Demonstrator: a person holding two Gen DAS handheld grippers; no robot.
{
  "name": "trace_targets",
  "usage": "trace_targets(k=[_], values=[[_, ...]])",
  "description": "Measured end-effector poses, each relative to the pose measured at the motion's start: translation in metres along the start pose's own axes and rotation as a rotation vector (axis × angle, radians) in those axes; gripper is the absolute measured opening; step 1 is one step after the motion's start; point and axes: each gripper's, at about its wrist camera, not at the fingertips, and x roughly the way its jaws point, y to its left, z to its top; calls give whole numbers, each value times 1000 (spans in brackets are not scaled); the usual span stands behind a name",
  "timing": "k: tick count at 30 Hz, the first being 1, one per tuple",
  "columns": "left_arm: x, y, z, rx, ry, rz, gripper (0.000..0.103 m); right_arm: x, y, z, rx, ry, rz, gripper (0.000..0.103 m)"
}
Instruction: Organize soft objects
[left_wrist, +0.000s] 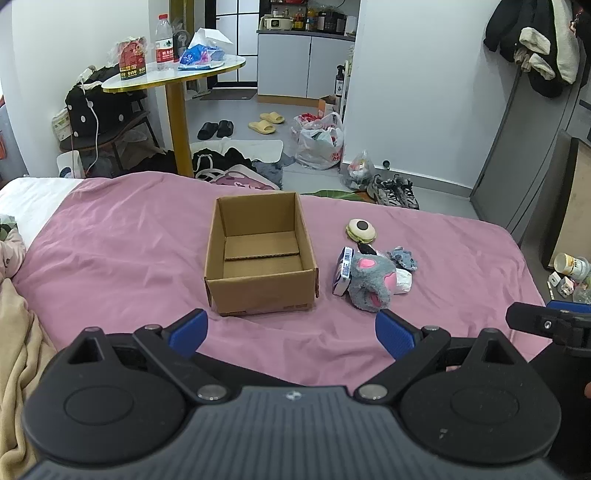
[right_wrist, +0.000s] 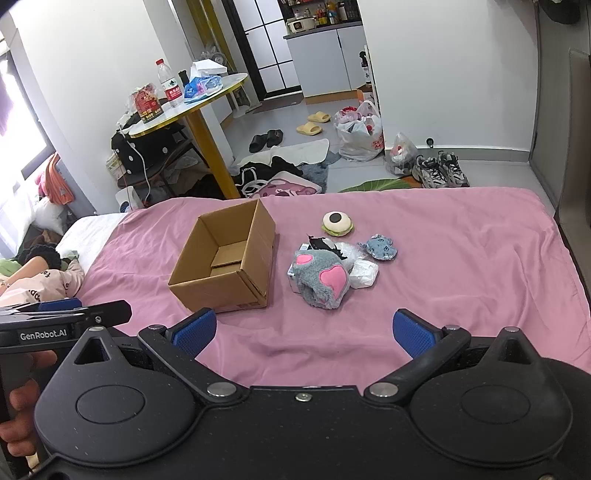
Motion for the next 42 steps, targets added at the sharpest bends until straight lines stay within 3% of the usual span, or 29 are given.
trace_targets(k=[23,38,42], values=[[66,-21,19,-9,39,-87,96,49,-40,11,179,29,-2,103],[111,-43,31,-35,93,-104,94,84,-70,15,259,51,35,102],[123,-47,33,-41,106,-112,86,94,-79,16,296,42,33,102]])
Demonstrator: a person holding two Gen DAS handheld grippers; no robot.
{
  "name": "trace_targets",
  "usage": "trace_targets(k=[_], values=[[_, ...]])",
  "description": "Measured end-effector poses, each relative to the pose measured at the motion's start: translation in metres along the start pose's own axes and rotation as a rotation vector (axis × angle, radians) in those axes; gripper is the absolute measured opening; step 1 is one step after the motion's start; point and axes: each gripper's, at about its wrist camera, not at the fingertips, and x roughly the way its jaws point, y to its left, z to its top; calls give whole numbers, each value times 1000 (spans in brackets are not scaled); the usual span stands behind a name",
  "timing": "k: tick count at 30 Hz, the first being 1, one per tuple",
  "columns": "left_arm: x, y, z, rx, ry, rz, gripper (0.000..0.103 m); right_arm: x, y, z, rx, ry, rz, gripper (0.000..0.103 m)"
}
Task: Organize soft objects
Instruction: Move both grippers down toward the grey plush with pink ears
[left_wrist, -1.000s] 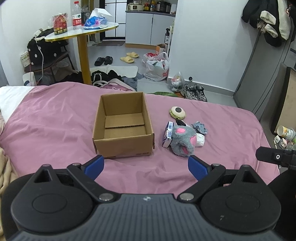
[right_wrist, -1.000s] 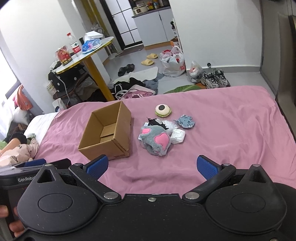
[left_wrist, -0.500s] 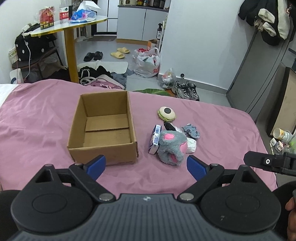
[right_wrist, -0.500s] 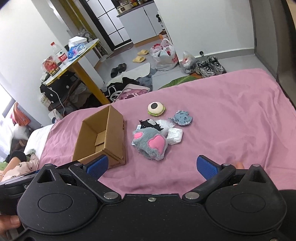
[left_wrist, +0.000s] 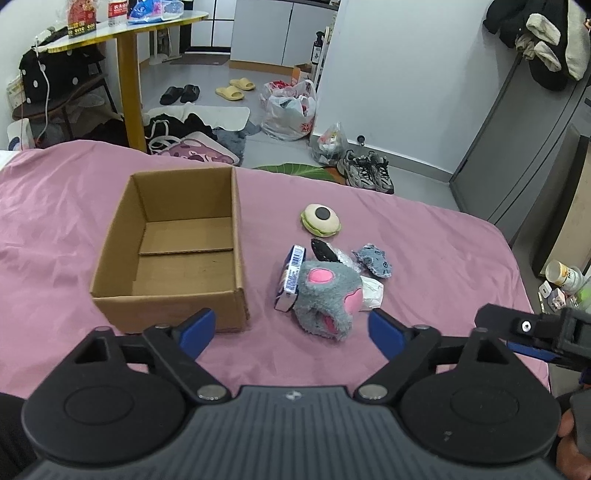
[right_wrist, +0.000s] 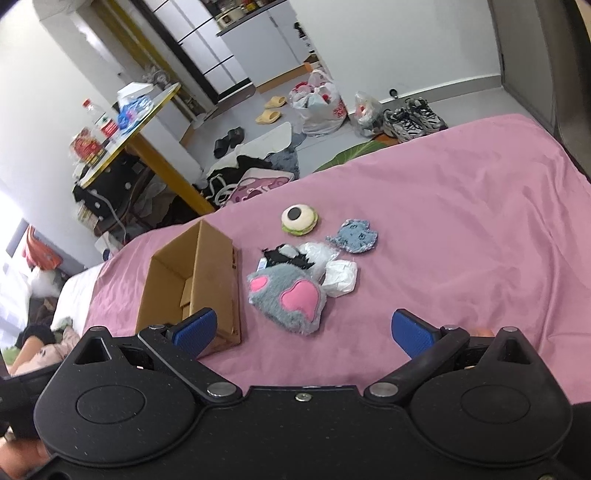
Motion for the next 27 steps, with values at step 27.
trace_targets(k=[27], values=[[116,-13,-5,-9,212,63,57,85,-30,17,165,173,9,94]])
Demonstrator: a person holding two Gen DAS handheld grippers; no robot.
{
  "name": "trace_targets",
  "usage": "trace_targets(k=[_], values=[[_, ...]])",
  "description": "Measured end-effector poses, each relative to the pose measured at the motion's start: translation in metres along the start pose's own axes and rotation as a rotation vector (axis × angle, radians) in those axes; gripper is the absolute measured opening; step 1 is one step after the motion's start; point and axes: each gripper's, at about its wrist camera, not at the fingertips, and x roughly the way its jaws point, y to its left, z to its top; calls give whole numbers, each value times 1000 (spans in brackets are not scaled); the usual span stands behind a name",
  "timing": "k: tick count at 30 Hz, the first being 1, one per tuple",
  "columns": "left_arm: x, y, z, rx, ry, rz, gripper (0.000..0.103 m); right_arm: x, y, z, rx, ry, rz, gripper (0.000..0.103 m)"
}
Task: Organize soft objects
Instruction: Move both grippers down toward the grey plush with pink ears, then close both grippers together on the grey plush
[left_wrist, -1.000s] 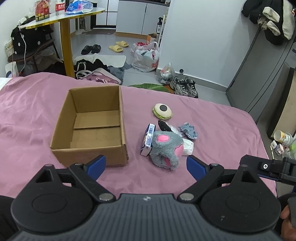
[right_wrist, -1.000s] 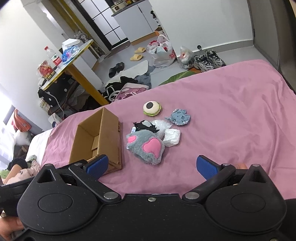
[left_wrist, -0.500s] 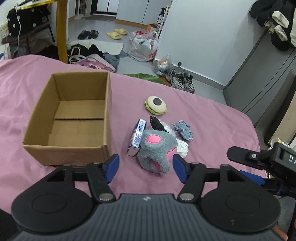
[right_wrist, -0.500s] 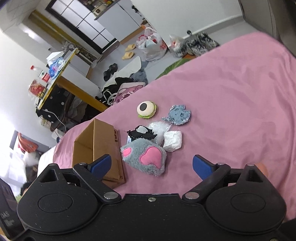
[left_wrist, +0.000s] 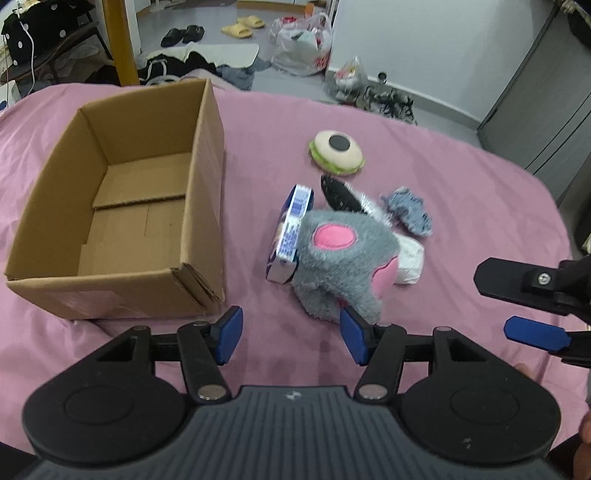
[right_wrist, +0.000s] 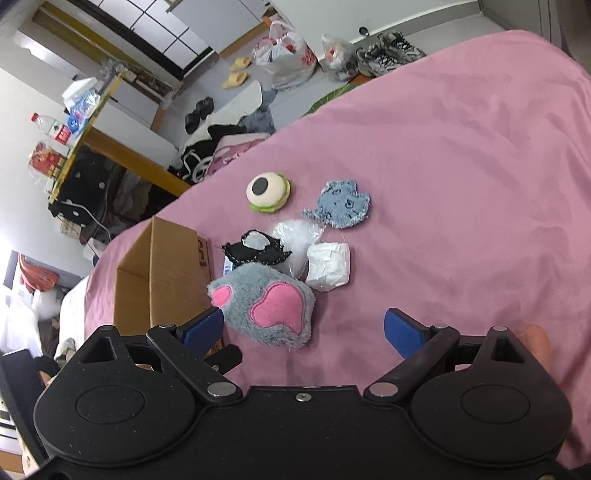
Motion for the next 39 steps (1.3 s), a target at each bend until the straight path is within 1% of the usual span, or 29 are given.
trace_targets(k=[3,7,9,11,14,16,19,22,24,26,29,32,34,35,37,39], values=[[13,-6,1,29,36,50,55,3,-2,2,7,14,2,94],[27,-14,4,51,67,84,55,7,-4,6,18,26,8,94],[34,-16,7,51,73,89,55,9,-6,7,28,28,10,94],[36,-19,11,45,63,78,55,10,-8,9,40,30,11,94],[39,-23,17,71,57,65,55,11,-13,10,60,32,19,94],[40,-25,21,70,60,44,55,11,-16,11,74,31,25,94],[39,-24,27,47,58,-11,55,12,-19,12,86,30,31,94],[38,-26,32,47,44,-24,55,16,-22,13,111,34,42,94],[37,-26,36,41,36,-48,55,17,-23,15,117,28,42,93],[38,-25,41,26,34,-75,55,18,-24,15,122,19,54,91],[39,-25,47,23,25,-91,55,19,-27,16,134,15,78,87],[41,-23,53,3,29,-125,55,21,-30,17,162,15,97,82],[40,-22,55,-6,20,-145,55,23,-31,18,174,19,101,77],[39,-21,56,-14,10,-154,55,24,-31,18,177,20,101,76],[39,-18,55,-40,0,-177,45,26,-31,18,178,23,103,73],[40,-14,54,-78,1,-212,42,27,-32,18,188,25,118,69]])
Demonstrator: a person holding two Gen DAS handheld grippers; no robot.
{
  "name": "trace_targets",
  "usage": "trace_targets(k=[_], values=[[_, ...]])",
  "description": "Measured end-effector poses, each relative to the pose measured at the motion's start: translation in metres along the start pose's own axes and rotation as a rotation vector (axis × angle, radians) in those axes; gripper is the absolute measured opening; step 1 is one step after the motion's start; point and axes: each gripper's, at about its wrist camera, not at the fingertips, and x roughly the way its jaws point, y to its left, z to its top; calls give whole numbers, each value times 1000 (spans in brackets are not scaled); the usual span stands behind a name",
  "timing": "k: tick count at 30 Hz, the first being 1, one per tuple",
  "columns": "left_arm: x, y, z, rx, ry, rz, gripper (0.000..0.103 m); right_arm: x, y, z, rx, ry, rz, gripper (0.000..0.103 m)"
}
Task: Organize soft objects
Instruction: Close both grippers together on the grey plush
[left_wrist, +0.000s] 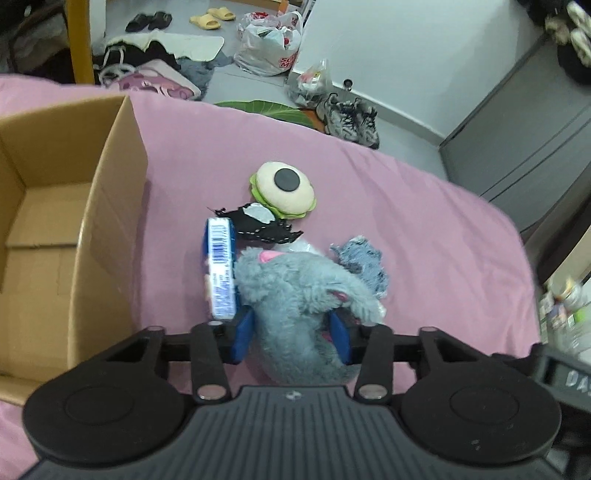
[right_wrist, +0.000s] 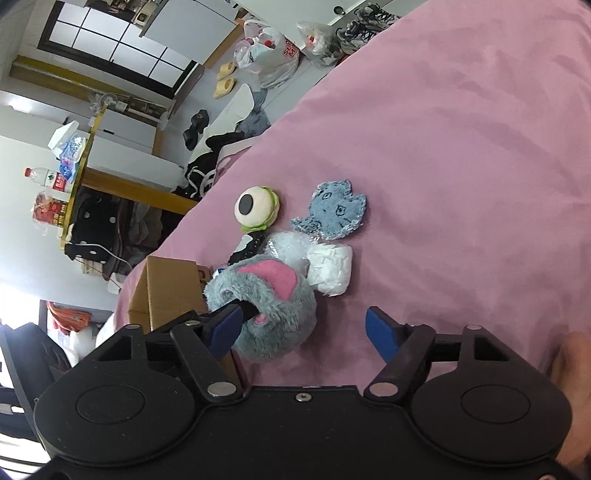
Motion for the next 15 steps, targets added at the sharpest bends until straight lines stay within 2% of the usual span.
trace_targets(k=[9,10,15], values=[[1,16,-1,-120,-24,-44,41,14,8,3,18,6,8,64],[1,18,-1,-128,-29,-45,36,16,8,4,21,5,8,62],[-1,23,-4,-185,-51,-69,32,26,13,5,34,11,12,57]])
